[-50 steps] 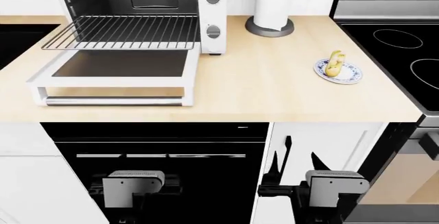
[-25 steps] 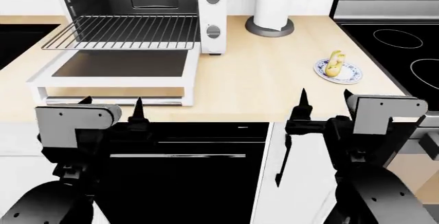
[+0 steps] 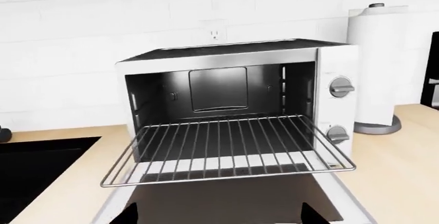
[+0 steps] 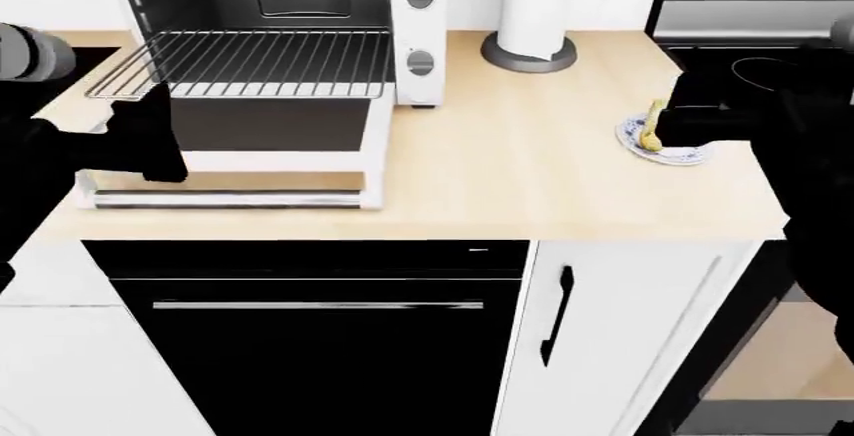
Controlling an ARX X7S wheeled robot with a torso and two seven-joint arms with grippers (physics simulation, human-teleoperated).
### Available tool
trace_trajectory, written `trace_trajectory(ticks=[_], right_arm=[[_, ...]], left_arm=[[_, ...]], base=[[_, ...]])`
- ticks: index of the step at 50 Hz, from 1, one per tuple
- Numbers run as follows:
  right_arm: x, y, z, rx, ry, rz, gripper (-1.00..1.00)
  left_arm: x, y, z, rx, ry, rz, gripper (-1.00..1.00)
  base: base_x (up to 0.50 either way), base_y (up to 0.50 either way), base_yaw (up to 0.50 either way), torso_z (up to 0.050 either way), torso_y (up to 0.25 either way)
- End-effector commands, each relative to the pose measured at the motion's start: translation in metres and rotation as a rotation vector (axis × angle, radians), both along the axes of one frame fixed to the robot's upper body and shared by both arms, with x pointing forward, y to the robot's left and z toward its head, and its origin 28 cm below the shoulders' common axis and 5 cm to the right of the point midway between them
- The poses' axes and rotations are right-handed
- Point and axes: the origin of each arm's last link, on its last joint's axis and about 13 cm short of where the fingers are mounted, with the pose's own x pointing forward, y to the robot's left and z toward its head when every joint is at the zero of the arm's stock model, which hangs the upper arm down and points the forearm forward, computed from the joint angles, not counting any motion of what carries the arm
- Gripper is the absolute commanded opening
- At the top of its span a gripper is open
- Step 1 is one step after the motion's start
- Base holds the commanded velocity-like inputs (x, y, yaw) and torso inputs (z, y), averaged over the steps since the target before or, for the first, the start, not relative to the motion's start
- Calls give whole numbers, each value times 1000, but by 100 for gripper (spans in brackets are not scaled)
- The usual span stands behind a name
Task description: Place the baguette on the rack of the toaster oven.
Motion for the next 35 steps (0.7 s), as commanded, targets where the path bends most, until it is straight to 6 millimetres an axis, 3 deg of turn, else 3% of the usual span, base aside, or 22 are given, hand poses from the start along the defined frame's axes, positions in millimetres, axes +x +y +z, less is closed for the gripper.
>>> trace_trajectory(ticks=[1,8,10,15,16,17,18,21,22,23,26,29,31,35], right_arm=[[-6,-12,12,-12,11,-43,100],[-4,-17,6,-18,10,-60,100],[-16,-21,-6,-12,54,-81,100],[-17,-18,-10,-15,52,-52,100],[-17,-18,-11,-16,55,-51,100],[-17,-18,-11,-12,56,-53,100],[-17,-18,-10,-15,55,-54,100],[-18,-19,-8,-24,48,-70,100],[-18,-19,-7,-24,46,-71,100],[-18,-20,-6,-18,47,-79,100],[-18,-22,-8,-17,49,-87,100],[-17,-22,-9,-28,59,-85,100],[-16,-21,-7,-32,59,-81,100],[-15,-21,-4,-40,54,-79,100]], left_arm=[[-7,16,28,13,6,26,100],[-14,16,30,18,-5,40,100],[-24,17,30,9,42,38,100],[-24,18,28,6,48,40,100],[-22,18,36,5,49,39,100],[-21,17,40,6,49,40,100],[-23,17,29,5,50,39,100],[-23,18,27,5,50,39,100],[-23,18,27,5,50,39,100],[-21,18,41,4,48,38,100],[-21,17,32,6,49,34,100],[-19,16,40,4,52,33,100],[-21,17,25,3,56,32,100],[-24,18,25,4,60,31,100]], base=[[266,371,0,0,0],[307,204,0,0,0],[0,0,0,0,0],[306,0,0,0,0],[449,0,0,0,0],[453,0,0,0,0],[457,0,0,0,0],[465,0,0,0,0],[469,0,0,0,0],[465,0,0,0,0],[447,0,0,0,0],[430,0,0,0,0],[430,0,0,0,0],[429,0,0,0,0]])
